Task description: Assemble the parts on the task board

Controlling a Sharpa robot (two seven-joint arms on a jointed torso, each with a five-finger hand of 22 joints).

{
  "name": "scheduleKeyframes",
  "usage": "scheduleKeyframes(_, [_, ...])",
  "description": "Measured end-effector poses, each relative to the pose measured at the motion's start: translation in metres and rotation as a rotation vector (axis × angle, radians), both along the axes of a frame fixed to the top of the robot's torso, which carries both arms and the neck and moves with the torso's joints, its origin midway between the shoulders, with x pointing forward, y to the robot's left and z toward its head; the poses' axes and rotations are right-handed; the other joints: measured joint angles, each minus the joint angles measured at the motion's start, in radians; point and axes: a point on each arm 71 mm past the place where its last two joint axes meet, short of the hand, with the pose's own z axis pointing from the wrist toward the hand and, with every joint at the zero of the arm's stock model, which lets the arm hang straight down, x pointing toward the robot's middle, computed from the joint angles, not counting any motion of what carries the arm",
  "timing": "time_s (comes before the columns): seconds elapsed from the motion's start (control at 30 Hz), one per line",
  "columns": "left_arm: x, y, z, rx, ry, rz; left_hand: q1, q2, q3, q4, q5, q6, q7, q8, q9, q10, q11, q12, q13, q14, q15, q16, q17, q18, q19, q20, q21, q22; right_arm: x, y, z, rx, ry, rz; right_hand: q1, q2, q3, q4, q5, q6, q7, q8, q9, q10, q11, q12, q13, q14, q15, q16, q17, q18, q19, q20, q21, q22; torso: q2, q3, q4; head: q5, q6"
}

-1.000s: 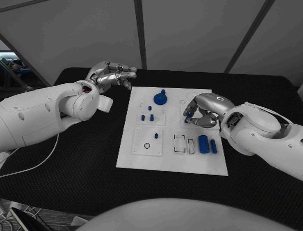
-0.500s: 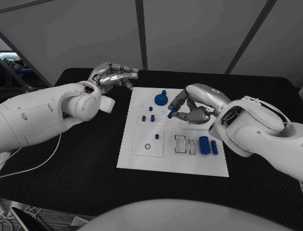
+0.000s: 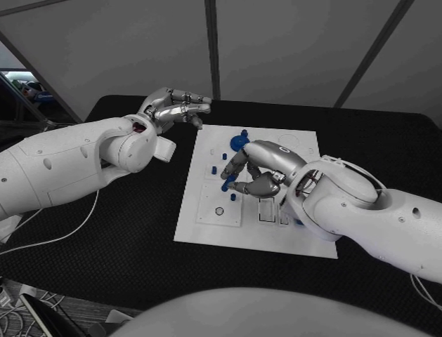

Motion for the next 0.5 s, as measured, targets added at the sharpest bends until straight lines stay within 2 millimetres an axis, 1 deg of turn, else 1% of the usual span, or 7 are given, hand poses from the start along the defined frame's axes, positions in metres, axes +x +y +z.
scheduleKeyframes(0.07, [0.0,-0.002,0.0,-0.002,0.0,-0.004,0.0,0.0,0.0,0.0,0.0,0.0,0.0,0.0,0.0,0.0,0.0,0.0,0.0,0.0,0.0,0.0,0.0,0.0,0.0,0.0,0.0,0.0,-0.001,0.003,-0.009,-0.011,0.016,0.007,0.0,0.0,0.0,0.0,0.0,0.0,0.0,0.0,0.0,0.0,0.0,-0.002,0.0,0.0,0.0,0.0,0.0,0.0,0.0,0.0,0.0,-0.002,0.0,0.0,0.0,0.004,0.0])
scheduleKeyframes(0.2, [0.0,-0.003,0.0,-0.003,0.0,-0.008,0.0,0.0,0.0,0.0,0.0,0.0,0.0,0.0,0.0,0.0,0.0,0.0,0.0,0.0,0.0,0.0,0.0,0.0,0.0,0.0,0.0,0.0,-0.002,0.007,-0.02,-0.022,0.035,0.016,0.0,0.0,0.0,0.0,0.0,0.0,0.0,0.0,-0.001,0.0,0.0,-0.002,0.0,0.0,0.0,0.0,0.0,0.0,0.0,0.0,0.0,-0.003,0.0,0.0001,-0.0005,0.011,-0.001])
scheduleKeyframes(0.5, [0.001,-0.006,0.0,-0.006,0.001,-0.014,0.0,0.0,0.0,0.0,0.0,0.0,0.0,0.0,0.0,0.0,0.0,0.0,0.0,0.0,0.0,0.0,-0.001,0.0,0.0,0.0,0.0,0.0,-0.004,0.013,-0.037,-0.049,0.063,0.034,0.0,0.0,-0.001,0.001,0.0,-0.001,-0.001,0.0,-0.001,0.0,0.0,0.0,0.001,0.0,0.0,0.0,0.0,0.0,0.0,0.0,0.0,-0.003,0.0,0.0015,-0.0006,0.018,-0.003])
